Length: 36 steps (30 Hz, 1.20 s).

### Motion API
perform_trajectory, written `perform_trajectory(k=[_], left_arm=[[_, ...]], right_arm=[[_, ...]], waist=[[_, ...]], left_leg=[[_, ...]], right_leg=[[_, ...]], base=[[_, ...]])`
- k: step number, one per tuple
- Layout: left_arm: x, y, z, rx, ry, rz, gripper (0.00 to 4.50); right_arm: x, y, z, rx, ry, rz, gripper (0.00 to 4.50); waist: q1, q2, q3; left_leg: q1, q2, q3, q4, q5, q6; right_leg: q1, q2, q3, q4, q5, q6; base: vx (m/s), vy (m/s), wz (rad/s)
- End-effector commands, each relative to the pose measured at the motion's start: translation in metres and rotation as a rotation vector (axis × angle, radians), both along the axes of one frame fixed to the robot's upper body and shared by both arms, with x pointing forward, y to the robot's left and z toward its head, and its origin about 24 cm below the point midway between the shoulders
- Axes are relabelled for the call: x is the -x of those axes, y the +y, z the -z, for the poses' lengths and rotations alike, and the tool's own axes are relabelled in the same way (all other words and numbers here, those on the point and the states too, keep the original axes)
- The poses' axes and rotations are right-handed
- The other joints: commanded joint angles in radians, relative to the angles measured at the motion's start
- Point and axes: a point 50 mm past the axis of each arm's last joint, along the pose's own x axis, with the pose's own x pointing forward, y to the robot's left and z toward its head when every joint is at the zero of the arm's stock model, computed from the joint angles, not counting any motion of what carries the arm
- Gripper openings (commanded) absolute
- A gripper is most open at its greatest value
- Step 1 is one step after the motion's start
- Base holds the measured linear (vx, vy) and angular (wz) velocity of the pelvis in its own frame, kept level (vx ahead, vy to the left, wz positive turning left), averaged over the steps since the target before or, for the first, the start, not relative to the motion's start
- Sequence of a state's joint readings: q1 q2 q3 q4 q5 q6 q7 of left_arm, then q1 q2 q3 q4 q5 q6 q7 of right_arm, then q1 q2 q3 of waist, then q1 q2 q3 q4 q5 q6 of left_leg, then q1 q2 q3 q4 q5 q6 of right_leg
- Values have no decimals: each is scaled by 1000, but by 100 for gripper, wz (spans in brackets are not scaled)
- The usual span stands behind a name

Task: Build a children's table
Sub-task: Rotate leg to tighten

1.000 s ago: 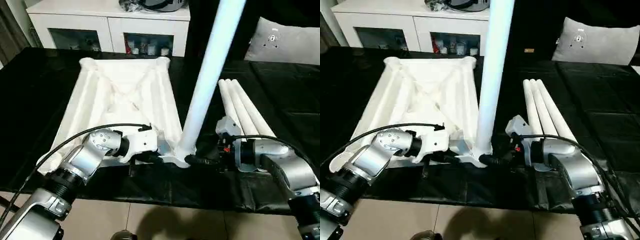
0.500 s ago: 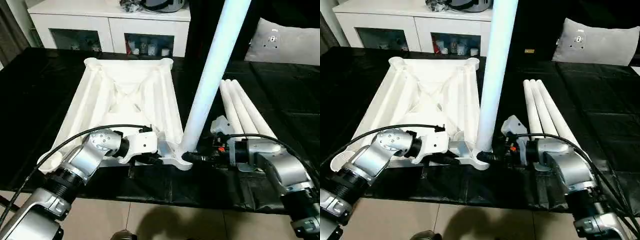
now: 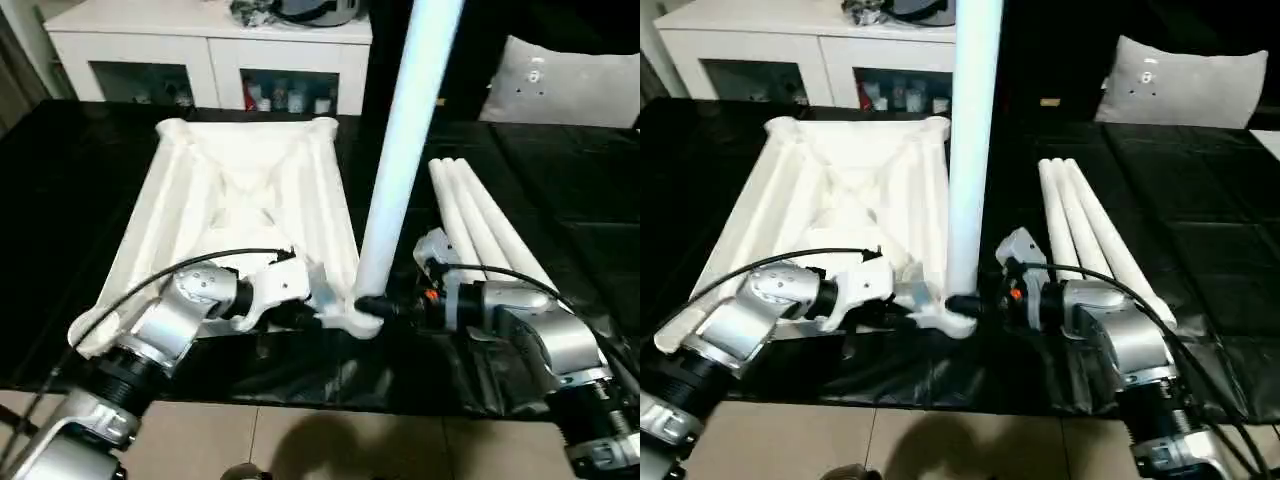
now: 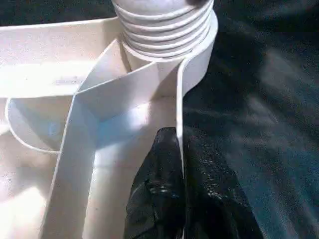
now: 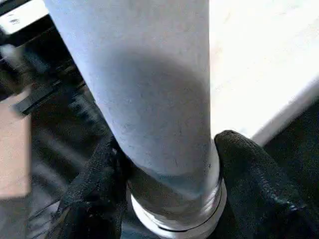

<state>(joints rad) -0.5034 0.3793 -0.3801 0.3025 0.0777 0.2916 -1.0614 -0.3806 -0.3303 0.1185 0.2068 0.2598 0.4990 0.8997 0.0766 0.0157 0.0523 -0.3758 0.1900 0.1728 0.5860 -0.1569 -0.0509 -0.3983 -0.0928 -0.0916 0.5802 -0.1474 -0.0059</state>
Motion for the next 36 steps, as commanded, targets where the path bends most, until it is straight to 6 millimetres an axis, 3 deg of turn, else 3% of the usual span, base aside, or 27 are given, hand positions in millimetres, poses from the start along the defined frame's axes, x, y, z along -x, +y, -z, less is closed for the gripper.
perform_trajectory(k=[1, 3, 5, 7, 8, 11, 12, 13, 20, 24, 27, 31, 36], left_arm=[[4, -27, -4, 79, -13, -17, 0], [1, -36, -5, 92, -27, -84, 0], [-1, -42, -7, 103, -36, -138, 0], [-3, -48, -9, 123, -43, -179, 0], [-4, -54, -11, 135, -50, -213, 0], [-6, -52, -10, 103, -66, -228, 0], [-6, -50, -10, 93, -71, -232, 0], [-7, -47, -10, 82, -76, -238, 0], [-9, -33, -10, 48, -94, -236, 0], [-9, -26, -7, 49, -76, -191, 0], [-9, -17, -5, 12, -78, -129, 0], [-9, -13, -4, -16, -80, -76, 0], [0, -2, -3, -71, -39, 117, 0]], right_arm=[[-7, 12, 7, -3, 47, 111, 238], [-14, 14, 12, 21, 66, 225, 238], [-18, 16, 15, 49, 72, 289, 238], [-21, 18, 17, 64, 58, 321, 238], [-23, 20, 18, 81, 38, 340, 238], [-23, 22, 17, 62, 40, 343, 238], [-23, 22, 17, 56, 44, 343, 294], [-22, 22, 16, 44, 40, 341, 294], [-19, 14, 9, 25, 7, 307, 352], [-13, 0, 4, 53, -24, 228, 383], [-13, -24, -6, 82, -45, 193, 410], [-10, -34, -11, 105, -68, 132, 445], [0, -45, -23, 134, -72, -59, 445]], waist=[[-7, 0, -58], [-21, 3, -59], [-38, 0, -56], [-44, 1, -55], [-47, -4, -55], [-48, -2, -54], [-49, 0, -54], [-49, 0, -54], [-45, 5, -58], [-31, 5, -65], [-22, 9, -69], [-12, 3, -69], [-1, 0, -66]], left_leg=[[18, 34, -18, -78, -405, -36], [19, 30, -24, -76, -426, -42], [24, 26, -25, -72, -454, -35], [31, 22, -23, -65, -472, -27], [30, 21, -23, -64, -472, -21], [30, 20, -26, -64, -484, -14], [29, 21, -27, -67, -491, -13], [30, 21, -28, -68, -500, -14], [28, 29, -28, -78, -496, -12], [21, 34, -20, -79, -432, -1], [16, 37, -18, -79, -380, 4], [15, 35, -13, -75, -363, 12], [13, 36, -10, -71, -337, 26]], right_leg=[[38, -59, 38, -81, -476, -151], [38, -60, 32, -88, -541, -118], [32, -56, 25, -104, -591, -89], [23, -55, 19, -116, -627, -74], [23, -54, 15, -120, -646, -61], [22, -52, 9, -127, -665, -41], [22, -51, 9, -126, -660, -37], [22, -51, 8, -127, -658, -35], [25, -53, 20, -116, -561, -69], [30, -53, 33, -98, -430, -119], [38, -54, 37, -84, -342, -153], [41, -55, 38, -83, -328, -169], [41, -56, 41, -77, -347, -171]], base=[[0, 0, 0], [0, 0, 0], [0, 0, 0], [0, 0, 0], [0, 0, 0], [0, 0, 0], [0, 0, 0], [0, 0, 0], [0, 0, 0], [0, 0, 0], [0, 0, 0], [0, 0, 0], [0, 0, 0]])
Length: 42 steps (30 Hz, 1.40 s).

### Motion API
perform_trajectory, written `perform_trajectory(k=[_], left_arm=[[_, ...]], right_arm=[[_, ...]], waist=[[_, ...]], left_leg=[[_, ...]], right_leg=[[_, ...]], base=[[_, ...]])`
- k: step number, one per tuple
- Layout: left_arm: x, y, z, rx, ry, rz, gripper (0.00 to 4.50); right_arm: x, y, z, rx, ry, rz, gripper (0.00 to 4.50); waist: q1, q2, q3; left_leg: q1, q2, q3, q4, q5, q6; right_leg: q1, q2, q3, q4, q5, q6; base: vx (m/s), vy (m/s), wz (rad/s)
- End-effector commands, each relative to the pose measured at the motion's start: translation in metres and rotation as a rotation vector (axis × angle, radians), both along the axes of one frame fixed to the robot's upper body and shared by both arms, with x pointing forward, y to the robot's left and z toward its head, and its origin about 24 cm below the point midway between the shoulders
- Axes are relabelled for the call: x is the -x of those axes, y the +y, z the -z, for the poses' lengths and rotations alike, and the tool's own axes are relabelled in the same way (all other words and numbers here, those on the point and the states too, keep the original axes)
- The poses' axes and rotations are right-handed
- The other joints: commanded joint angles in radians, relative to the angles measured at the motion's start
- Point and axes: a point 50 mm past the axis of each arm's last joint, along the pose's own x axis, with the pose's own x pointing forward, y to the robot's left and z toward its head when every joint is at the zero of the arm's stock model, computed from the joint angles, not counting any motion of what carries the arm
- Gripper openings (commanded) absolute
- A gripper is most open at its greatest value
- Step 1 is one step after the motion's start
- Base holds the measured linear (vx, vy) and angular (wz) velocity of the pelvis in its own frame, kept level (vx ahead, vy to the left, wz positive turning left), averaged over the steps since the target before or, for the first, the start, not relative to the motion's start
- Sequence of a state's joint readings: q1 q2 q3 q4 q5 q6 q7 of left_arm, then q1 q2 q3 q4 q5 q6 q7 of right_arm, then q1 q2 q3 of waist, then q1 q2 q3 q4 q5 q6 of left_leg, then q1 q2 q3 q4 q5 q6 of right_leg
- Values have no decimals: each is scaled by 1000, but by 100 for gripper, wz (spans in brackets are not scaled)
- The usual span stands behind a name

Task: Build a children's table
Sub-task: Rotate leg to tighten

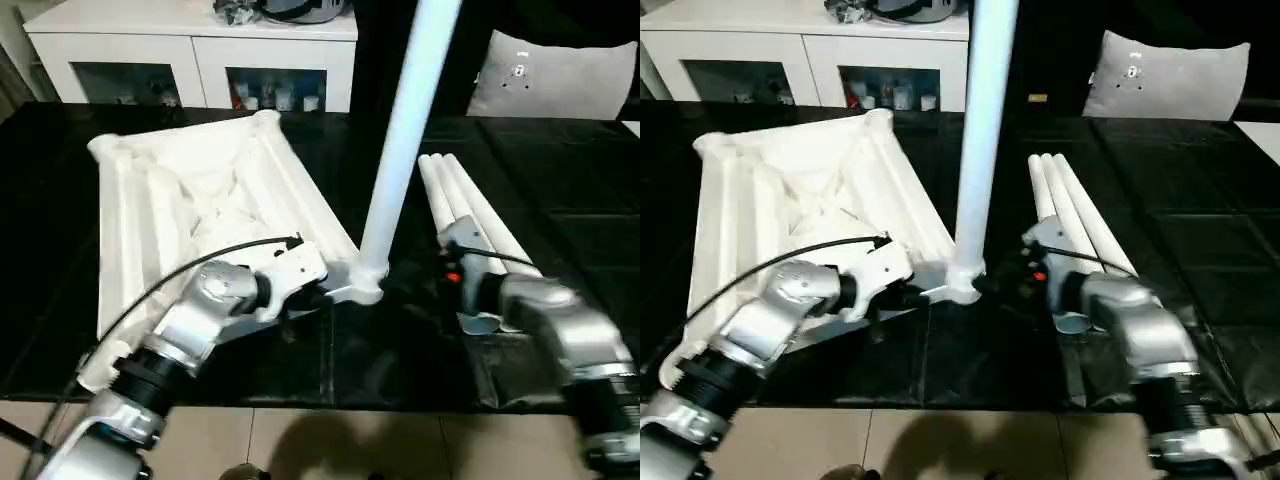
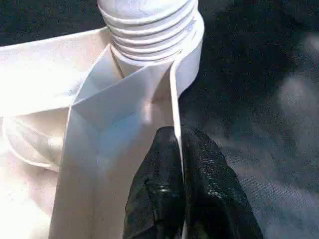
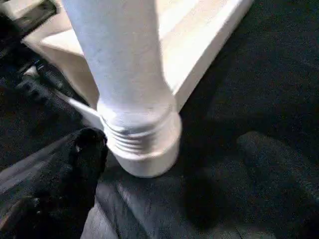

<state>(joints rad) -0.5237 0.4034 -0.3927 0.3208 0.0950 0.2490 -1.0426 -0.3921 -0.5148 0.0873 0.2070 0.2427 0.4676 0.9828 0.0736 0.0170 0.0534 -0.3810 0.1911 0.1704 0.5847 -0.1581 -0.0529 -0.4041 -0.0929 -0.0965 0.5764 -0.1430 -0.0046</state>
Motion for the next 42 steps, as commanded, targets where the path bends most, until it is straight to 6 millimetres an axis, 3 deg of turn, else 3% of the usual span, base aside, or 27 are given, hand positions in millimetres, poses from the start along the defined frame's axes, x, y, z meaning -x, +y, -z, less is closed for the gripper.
perform_trajectory(k=[1, 3, 6, 9, 10, 17, 29, 32, 39, 42], left_arm=[[5, -6, 0, -38, 20, 121, 0], [8, -3, -1, -48, 35, 177, 0], [12, -2, -1, -66, 52, 246, 0], [12, -1, -2, -76, 58, 270, 0], [12, 0, -3, -83, 56, 279, 0], [13, -4, -3, -73, 59, 316, 0], [14, -6, 0, -74, 62, 331, 0], [14, -6, 1, -76, 63, 329, 0], [17, -7, 2, -42, 90, 292, 0], [16, -9, 3, 3, 104, 187, 0]], right_arm=[[3, 6, -4, -7, -9, -79, 445], [4, 6, -4, 23, -12, -111, 445], [5, 7, -1, 70, -22, -164, 445], [7, 9, -1, 55, -4, -197, 445], [8, 10, -1, 39, 7, -218, 445], [17, 20, 1, -23, 60, -313, 375], [18, 27, 11, -42, 100, -321, 278], [19, 28, 13, -51, 114, -324, 252], [22, 35, 19, -88, 145, -310, 235], [18, 45, 19, -137, 134, -216, 233]], waist=[[3, -1, -66], [10, 4, -66], [16, 0, -67], [17, 3, -65], [17, -3, -64], [19, -1, -65], [20, 2, -67], [21, -2, -67], [15, -2, -61], [8, -1, -56]], left_leg=[[19, 35, -8, -70, -337, 26], [22, 37, -9, -71, -343, 18], [27, 40, -10, -74, -368, 3], [27, 41, -12, -76, -396, -5], [27, 40, -12, -75, -399, -3], [26, 41, -12, -75, -388, 1], [25, 41, -12, -75, -382, -4], [24, 40, -11, -74, -374, -1], [28, 39, -13, -75, -405, -7], [33, 36, -17, -76, -441, -16]], right_leg=[[47, -56, 46, -73, -361, -173], [45, -56, 46, -73, -380, -174], [42, -55, 45, -74, -385, -177], [42, -55, 46, -71, -393, -178], [43, -57, 46, -72, -408, -174], [42, -58, 46, -77, -433, -161], [44, -57, 47, -71, -397, -178], [45, -59, 47, -71, -404, -175], [42, -59, 45, -79, -471, -157], [39, -59, 41, -88, -543, -132]], base=[[0, 0, 0], [0, 0, 0], [0, 0, 0], [0, 0, 0], [0, 0, 0], [0, 0, 0], [0, 0, 0], [0, 0, 0], [0, 0, 0], [0, 0, 0]])
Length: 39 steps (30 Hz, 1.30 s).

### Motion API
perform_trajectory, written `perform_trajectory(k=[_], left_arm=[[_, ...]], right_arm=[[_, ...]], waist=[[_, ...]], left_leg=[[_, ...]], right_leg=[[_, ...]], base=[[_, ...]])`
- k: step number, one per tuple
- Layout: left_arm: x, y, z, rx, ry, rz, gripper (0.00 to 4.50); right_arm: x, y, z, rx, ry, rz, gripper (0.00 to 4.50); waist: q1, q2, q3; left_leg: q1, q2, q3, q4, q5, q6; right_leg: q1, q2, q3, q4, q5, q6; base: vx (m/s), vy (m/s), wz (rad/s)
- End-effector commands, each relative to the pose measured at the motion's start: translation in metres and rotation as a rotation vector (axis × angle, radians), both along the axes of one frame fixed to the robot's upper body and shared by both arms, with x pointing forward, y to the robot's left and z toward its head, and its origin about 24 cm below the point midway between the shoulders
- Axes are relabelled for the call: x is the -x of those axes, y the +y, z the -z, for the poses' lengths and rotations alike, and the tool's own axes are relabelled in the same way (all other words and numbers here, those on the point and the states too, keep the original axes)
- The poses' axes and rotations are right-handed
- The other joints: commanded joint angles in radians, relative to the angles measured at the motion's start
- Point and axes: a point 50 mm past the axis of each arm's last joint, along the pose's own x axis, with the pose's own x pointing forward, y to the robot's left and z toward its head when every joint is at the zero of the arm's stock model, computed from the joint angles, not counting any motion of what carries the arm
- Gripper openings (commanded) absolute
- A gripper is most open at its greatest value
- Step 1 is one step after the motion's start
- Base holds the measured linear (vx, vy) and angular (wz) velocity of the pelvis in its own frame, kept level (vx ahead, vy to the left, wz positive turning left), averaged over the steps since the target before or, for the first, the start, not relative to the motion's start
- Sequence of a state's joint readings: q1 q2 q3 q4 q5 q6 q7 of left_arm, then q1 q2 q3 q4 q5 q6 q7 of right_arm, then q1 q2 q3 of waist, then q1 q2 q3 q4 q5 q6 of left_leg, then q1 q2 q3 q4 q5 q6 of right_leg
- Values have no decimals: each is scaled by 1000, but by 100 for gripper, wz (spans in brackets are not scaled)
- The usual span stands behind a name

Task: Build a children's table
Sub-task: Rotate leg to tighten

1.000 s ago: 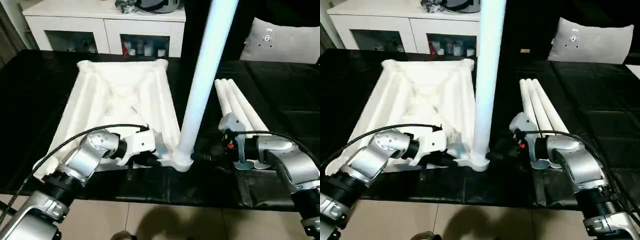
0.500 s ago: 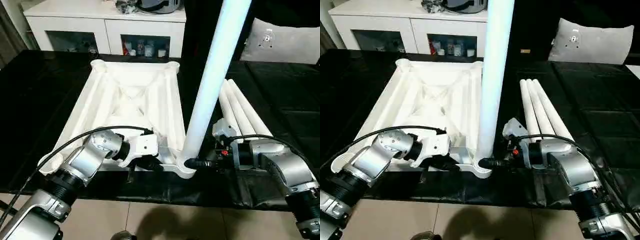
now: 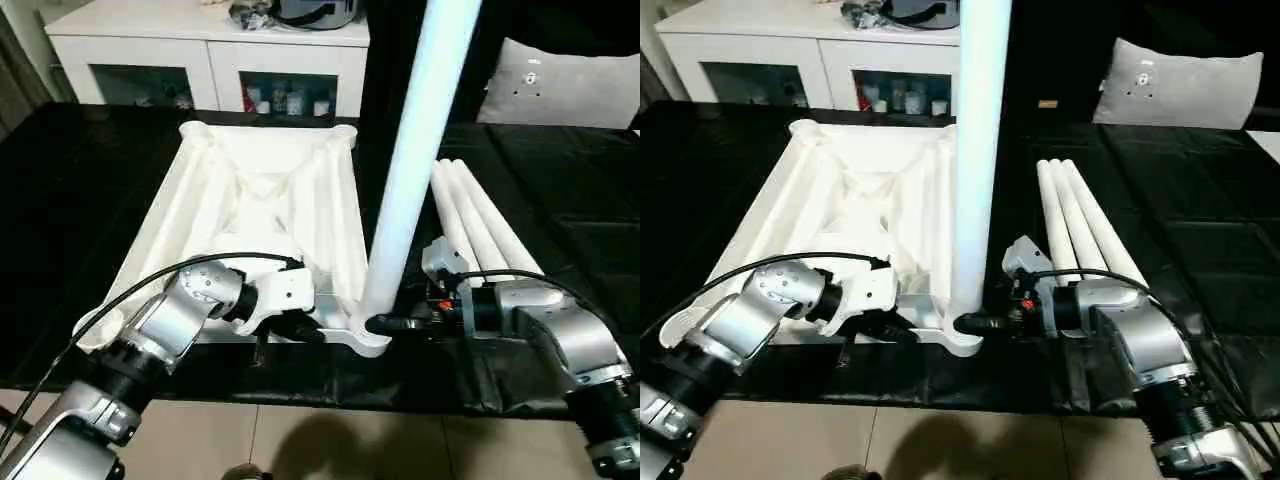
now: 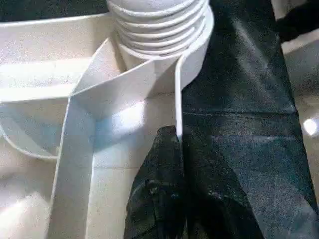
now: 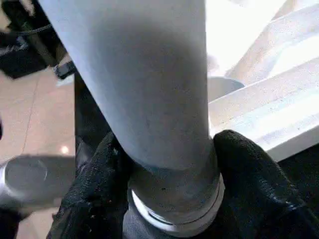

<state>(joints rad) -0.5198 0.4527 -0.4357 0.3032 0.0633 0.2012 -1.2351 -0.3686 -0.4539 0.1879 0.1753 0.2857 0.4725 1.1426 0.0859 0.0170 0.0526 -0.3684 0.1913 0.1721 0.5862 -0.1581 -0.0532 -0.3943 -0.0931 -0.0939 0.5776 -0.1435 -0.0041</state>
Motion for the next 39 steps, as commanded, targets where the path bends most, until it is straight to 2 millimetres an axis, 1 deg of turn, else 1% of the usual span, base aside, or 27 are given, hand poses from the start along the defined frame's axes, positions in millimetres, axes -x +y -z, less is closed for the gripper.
perform_trajectory(k=[1, 2, 3, 5, 6, 7, 8, 9, 10, 11, 12, 13, 14, 15, 16, 17, 18, 19, 20, 21, 23, 24, 27, 29, 32, 36, 39], left_arm=[[1, -14, 2, 40, 6, -52, 0], [-4, -19, -1, 81, 1, -165, 0], [-4, -20, -1, 84, 1, -176, 0], [-10, -29, -4, 123, 13, -320, 0], [-10, -29, -4, 123, 13, -320, 0], [-13, -39, -8, 158, 11, -388, 0], [-15, -44, -9, 173, 4, -431, 0], [-18, -51, -10, 186, -10, -484, 0], [-18, -52, -10, 188, -13, -499, 0], [-18, -53, -10, 188, -14, -502, 0], [-20, -56, -9, 194, -23, -529, 0], [-21, -58, -9, 196, -32, -541, 0], [-21, -58, -9, 196, -32, -541, 0], [-23, -60, -9, 190, -54, -551, 0], [-23, -60, -9, 189, -56, -551, 0], [-23, -58, -10, 181, -73, -544, 0], [-23, -57, -10, 177, -80, -546, 0], [-23, -57, -10, 177, -80, -546, 0], [-23, -54, -10, 172, -90, -542, 0], [-23, -53, -10, 168, -92, -540, 0], [-23, -48, -9, 154, -102, -524, 0], [-23, -47, -8, 149, -106, -513, 0], [-22, -42, -7, 135, -119, -467, 0], [-23, -39, -7, 125, -125, -444, 0], [-22, -35, -6, 108, -129, -397, 0], [-19, -26, -3, 58, -130, -274, 0], [-18, -20, -1, 34, -112, -218, 0]], right_arm=[[-2, 9, 6, -26, 40, 80, 233], [-8, 15, 9, -42, 46, 169, 233], [-8, 16, 9, -43, 48, 180, 233], [-20, 23, 14, -56, 81, 332, 233], [-20, 23, 14, -56, 81, 332, 233], [-30, 25, 17, -46, 78, 452, 233], [-35, 27, 17, -42, 70, 507, 233], [-39, 29, 18, -34, 61, 565, 233], [-41, 30, 19, -30, 60, 582, 233], [-41, 30, 19, -29, 60, 585, 233], [-43, 31, 19, -9, 46, 614, 233], [-44, 31, 20, 6, 33, 627, 233], [-44, 31, 20, 6, 33, 627, 233], [-45, 31, 19, 16, 8, 632, 233], [-45, 31, 19, 16, 7, 631, 233], [-44, 31, 18, 15, -18, 620, 233], [-44, 30, 17, 3, -24, 618, 233], [-44, 30, 17, 3, -24, 618, 267], [-44, 29, 16, -19, -16, 618, 298], [-43, 28, 16, -26, -14, 616, 292], [-41, 25, 14, -37, -23, 592, 303], [-40, 24, 13, -38, -28, 582, 340], [-36, 18, 10, -44, -48, 542, 340], [-33, 14, 8, -46, -68, 504, 369], [-29, 6, 5, -45, -86, 454, 385], [-24, -13, -2, -20, -103, 383, 425], [-20, -23, -7, 4, -107, 306, 447]], waist=[[-8, -1, -55], [-15, -2, -50], [-19, -1, -50], [-45, -2, -47], [-55, -2, -46], [-70, 5, -45], [-93, 20, -41], [-99, 32, -37], [-94, 42, -36], [-55, 36, -36], [-64, 6, -38], [-57, -48, -42], [-60, -52, -23], [-52, -49, -41], [-17, -6, -56], [-36, -8, -60], [-31, 2, -63], [-39, 5, -61], [-43, 3, -59], [-43, -2, -58], [-42, 0, -58], [-39, 3, -59], [-33, 1, -63], [-27, 3, -68], [-22, 3, -69], [-17, 4, -67], [-14, 3, -64]], left_leg=[[22, 35, -18, -77, -452, -19], [28, 29, -21, -73, -478, -28], [28, 28, -22, -71, -482, -33], [30, 21, -31, -63, -523, -41], [27, 21, -34, -62, -538, -42], [26, 22, -41, -62, -575, -41], [28, 37, -53, -76, -655, -43], [19, 56, -63, -100, -729, -48], [-13, 86, -74, -144, -808, -58], [-36, 86, -31, -212, -914, -44], [-1, 73, -26, -190, -857, -42], [85, -20, -10, 4, -557, -64], [117, -44, -8, 115, -393, -35], [-20, -28, -41, 70, -179, 1], [-7, 12, -52, -18, -174, -8], [-7, 15, -56, -39, -217, -1], [4, 23, -54, -45, -228, -3], [2, 27, -53, -51, -244, 3], [-3, 25, -51, -55, -272, 12], [2, 23, -48, -54, -294, 15], [-1, 19, -47, -53, -292, 22], [-1, 20, -47, -54, -284, 24], [-6, 23, -45, -55, -221, 39], [-4, 26, -43, -53, -168, 52], [-2, 27, -39, -51, -155, 62], [-3, 27, -40, -52, -163, 67], [0, 27, -38, -53, -194, 62]], right_leg=[[28, -60, 37, -91, -566, -125], [22, -58, 28, -103, -641, -96], [22, -59, 24, -106, -659, -87], [19, -56, -3, -125, -730, -42], [23, -54, -12, -129, -741, -28], [29, -52, -29, -139, -759, -1], [41, -46, -54, -139, -711, -1], [59, -38, -61, -118, -650, -9], [98, -31, -45, -29, -510, -39], [103, -4, -4, 114, -197, -63], [84, -12, 34, 105, -329, -52], [-37, -89, 29, -121, -909, -3], [-92, -125, 24, -196, -1134, 27], [53, -158, 51, -121, -1066, 38], [64, -122, 33, -99, -812, -1], [48, -66, 20, -67, -572, -46], [45, -64, 23, -64, -485, -79], [48, -58, 28, -59, -379, -134], [54, -57, 23, -63, -389, -147], [50, -58, 23, -70, -423, -144], [51, -62, 24, -79, -466, -132], [51, -63, 23, -79, -463, -129], [57, -61, 25, -72, -385, -140], [58, -61, 27, -61, -286, -172], [60, -60, 29, -55, -230, -202], [62, -62, 28, -55, -233, -208], [62, -62, 28, -62, -291, -192]], base=[[0, 0, 0], [0, 0, 0], [0, 0, 0], [-26, 11, -7], [-52, 22, -13], [0, 0, 0], [0, 0, 0], [0, 0, 0], [-95, 29, -13], [-58, -43, -7], [-58, -43, -7], [29, -89, -5], [92, -29, -36], [92, -29, -36], [82, 3, -31], [0, 0, 0], [0, 0, 0], [0, 0, 0], [0, 0, 0], [0, 0, 0], [0, 0, 0], [0, 0, 0], [0, 0, 0], [0, 0, 0], [0, 0, 0], [0, 0, 0], [0, 0, 0]])
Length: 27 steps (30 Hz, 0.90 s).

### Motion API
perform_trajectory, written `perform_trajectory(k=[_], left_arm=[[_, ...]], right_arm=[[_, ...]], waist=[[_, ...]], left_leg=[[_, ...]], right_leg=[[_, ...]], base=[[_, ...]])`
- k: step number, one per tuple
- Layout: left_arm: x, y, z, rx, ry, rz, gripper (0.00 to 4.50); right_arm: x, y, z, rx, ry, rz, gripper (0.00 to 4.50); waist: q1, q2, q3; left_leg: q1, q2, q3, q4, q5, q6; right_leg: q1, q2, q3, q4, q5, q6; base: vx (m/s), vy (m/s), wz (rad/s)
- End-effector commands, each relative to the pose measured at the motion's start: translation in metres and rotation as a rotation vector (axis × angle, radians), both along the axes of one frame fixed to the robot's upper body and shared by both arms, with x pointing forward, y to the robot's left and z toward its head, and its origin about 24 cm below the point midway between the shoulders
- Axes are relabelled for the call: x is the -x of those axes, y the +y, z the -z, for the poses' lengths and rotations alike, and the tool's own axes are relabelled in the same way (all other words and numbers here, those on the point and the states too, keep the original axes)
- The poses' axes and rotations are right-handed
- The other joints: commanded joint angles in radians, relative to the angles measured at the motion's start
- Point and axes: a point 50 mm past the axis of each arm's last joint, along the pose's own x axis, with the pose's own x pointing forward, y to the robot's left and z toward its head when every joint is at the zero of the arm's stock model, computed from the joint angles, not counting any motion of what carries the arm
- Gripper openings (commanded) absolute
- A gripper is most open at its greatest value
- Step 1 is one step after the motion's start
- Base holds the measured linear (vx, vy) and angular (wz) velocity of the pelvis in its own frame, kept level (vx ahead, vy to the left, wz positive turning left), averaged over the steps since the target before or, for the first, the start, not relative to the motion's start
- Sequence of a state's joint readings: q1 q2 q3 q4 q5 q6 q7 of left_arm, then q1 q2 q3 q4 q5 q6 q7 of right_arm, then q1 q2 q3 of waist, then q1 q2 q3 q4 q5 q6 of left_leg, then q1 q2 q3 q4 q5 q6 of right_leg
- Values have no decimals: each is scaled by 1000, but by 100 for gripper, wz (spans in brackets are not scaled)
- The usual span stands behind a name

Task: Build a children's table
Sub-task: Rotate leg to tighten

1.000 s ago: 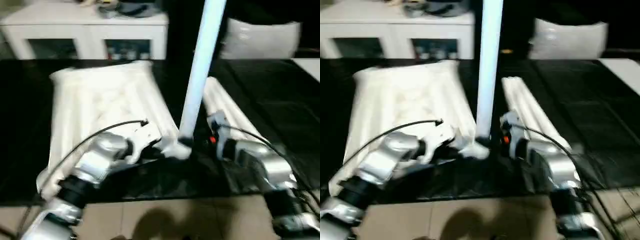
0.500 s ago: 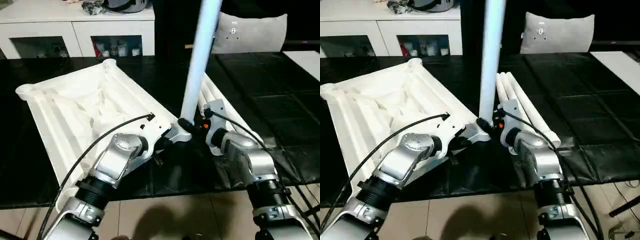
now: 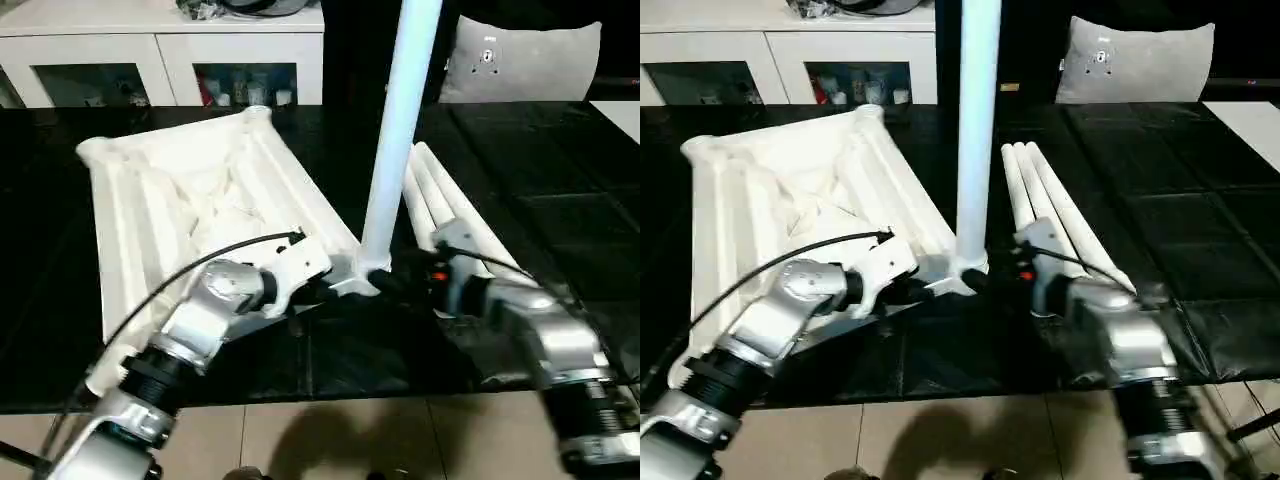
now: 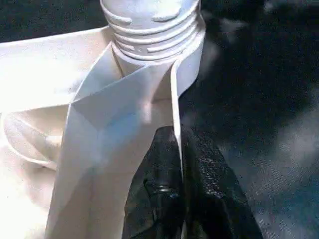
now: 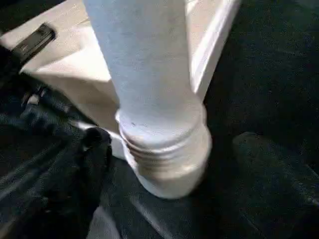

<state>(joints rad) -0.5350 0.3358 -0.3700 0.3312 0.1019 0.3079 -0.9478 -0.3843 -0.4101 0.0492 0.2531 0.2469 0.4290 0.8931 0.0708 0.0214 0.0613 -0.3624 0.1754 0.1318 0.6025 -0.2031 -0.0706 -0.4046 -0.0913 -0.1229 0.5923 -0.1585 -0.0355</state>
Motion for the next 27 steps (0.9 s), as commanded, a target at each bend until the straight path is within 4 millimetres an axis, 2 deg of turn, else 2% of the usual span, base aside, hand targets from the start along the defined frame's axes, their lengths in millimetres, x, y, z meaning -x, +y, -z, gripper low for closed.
perform_trajectory(k=[1, 2, 3, 5, 6, 7, 13, 14, 15, 16, 19, 23, 24, 27], left_arm=[[2, -4, 0, -37, 6, 88, 0], [3, -2, 0, -47, 12, 108, 0], [3, -1, 0, -53, 14, 122, 0], [8, 4, 2, -90, 41, 219, 0], [8, 4, 2, -90, 41, 219, 0], [11, 8, 2, -118, 58, 294, 0], [15, 11, 1, -142, 86, 387, 0], [15, 11, 1, -146, 88, 390, 0], [15, 11, 1, -147, 89, 394, 0], [15, 10, 1, -146, 89, 401, 0], [15, 9, 1, -145, 88, 410, 0], [15, 8, 1, -143, 90, 415, 0], [16, 7, 2, -142, 92, 416, 0], [17, 6, 3, -141, 96, 418, 0]], right_arm=[[3, 2, -5, -13, -9, -69, 447], [4, 0, -6, -9, -6, -92, 447], [5, 0, -7, -7, -4, -105, 447], [10, -2, -9, 24, 6, -191, 447], [10, -2, -9, 24, 6, -191, 447], [11, -3, -9, 49, 2, -240, 447], [17, 2, -12, 19, 26, -344, 447], [17, 3, -12, 15, 29, -350, 431], [18, 4, -11, 9, 37, -361, 431], [19, 5, -10, 5, 45, -374, 412], [20, 10, -7, 0, 59, -393, 386], [20, 15, -3, -12, 71, -396, 366], [19, 18, -1, -20, 77, -394, 342], [19, 19, 1, -26, 84, -392, 324]], waist=[[3, -1, -72], [4, -2, -72], [7, 2, -71], [13, -3, -73], [13, -2, -72], [17, -2, -72], [26, -4, -74], [27, -10, -75], [28, -8, -75], [27, -7, -74], [29, -8, -73], [29, -9, -75], [29, -8, -75], [29, -14, -76]], left_leg=[[-5, 43, 3, -70, -156, 77], [-4, 44, 4, -71, -161, 75], [-4, 44, 3, -71, -163, 75], [-2, 47, 3, -73, -168, 75], [-2, 47, 4, -73, -165, 75], [-1, 48, 5, -72, -163, 73], [0, 52, 9, -72, -151, 71], [0, 51, 10, -72, -148, 73], [0, 52, 9, -72, -143, 73], [0, 51, 10, -72, -145, 74], [2, 49, 11, -72, -154, 65], [1, 50, 11, -72, -142, 62], [1, 50, 10, -71, -137, 63], [1, 51, 11, -71, -128, 64]], right_leg=[[71, -65, 57, -80, -300, -152], [70, -65, 57, -81, -314, -149], [70, -66, 56, -81, -317, -149], [70, -66, 57, -79, -318, -152], [69, -66, 59, -78, -312, -155], [67, -67, 60, -78, -305, -161], [69, -68, 62, -69, -270, -180], [70, -68, 63, -69, -271, -178], [69, -69, 63, -66, -268, -180], [68, -68, 63, -69, -278, -178], [68, -70, 62, -74, -320, -165], [67, -69, 62, -72, -314, -160], [67, -69, 63, -71, -304, -163], [67, -68, 63, -69, -287, -171]], base=[[0, 0, 0], [0, 0, 0], [0, 0, 0], [0, 0, 0], [0, 0, 0], [0, 0, 0], [0, 0, 0], [0, 0, 0], [0, 0, 0], [0, 0, 0], [0, 0, 0], [0, 0, 0], [0, 0, 0], [0, 0, 0]])
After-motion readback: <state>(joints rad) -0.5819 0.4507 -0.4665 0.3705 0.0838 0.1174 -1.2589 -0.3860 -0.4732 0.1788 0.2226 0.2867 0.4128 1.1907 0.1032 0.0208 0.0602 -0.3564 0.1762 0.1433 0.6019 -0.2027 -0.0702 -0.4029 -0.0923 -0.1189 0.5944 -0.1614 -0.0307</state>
